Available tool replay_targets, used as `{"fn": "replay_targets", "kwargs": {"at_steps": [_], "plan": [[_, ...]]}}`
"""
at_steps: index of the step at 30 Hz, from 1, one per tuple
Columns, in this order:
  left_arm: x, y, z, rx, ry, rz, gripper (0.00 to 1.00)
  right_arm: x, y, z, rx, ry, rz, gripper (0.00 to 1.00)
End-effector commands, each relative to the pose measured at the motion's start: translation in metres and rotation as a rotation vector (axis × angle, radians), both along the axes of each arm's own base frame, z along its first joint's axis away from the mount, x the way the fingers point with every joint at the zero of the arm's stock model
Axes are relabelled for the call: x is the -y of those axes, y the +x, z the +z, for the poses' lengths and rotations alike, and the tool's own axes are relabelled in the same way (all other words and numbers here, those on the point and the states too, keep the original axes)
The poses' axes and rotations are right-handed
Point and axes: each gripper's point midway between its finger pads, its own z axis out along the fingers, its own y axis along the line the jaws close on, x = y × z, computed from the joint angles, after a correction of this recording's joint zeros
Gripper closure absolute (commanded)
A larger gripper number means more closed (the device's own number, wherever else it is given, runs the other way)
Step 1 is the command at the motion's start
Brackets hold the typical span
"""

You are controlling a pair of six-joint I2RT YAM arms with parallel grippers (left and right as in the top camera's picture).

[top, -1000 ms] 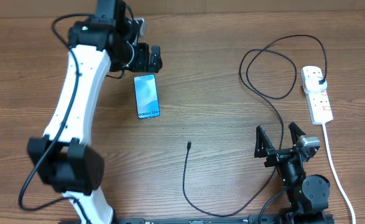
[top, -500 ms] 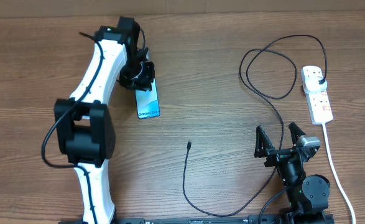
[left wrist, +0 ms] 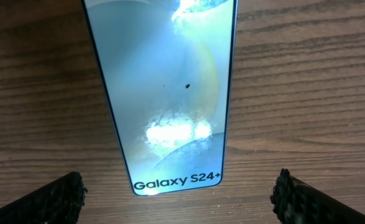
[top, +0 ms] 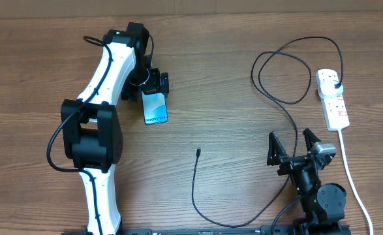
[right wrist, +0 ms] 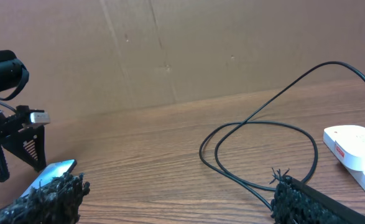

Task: Plug charger to phone and switch on socket
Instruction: 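Move the left gripper over the phone and lower onto it, then close the left gripper on the phone's top edge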

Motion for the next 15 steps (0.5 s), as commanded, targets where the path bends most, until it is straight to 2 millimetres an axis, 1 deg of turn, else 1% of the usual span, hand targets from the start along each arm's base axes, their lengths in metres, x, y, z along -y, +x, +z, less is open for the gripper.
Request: {"fn": "replay_targets", "kwargs": {"at_steps": [1, 5, 8, 11, 15], "plan": [[0.001, -0.004, -0.006, -0.015, 0.021, -0.005, 0.0, 0.002, 0.001, -0.002, 0.003, -0.005, -0.012, 0.0], [0.001, -0.009, -0.022, -0.026, 0.05, 0.002, 0.0, 0.002, 0.001, -0.002, 0.003, -0.005, -0.012, 0.0], [0.005, -0.012, -0.034, -0.027, 0.052, 0.028, 0.01, 0.002, 0.001, -0.002, 0.003, -0.005, -0.011, 0.0], [0.007, -0.011, -0.041, -0.015, 0.065, 0.031, 0.0, 0.002, 0.001, -0.002, 0.003, -0.005, -0.011, 0.0], [-0.001, -0.006, -0.044, 0.019, 0.147, 0.032, 0.0, 0.002, 0.001, -0.002, 0.003, -0.005, -0.011, 0.0]]}}
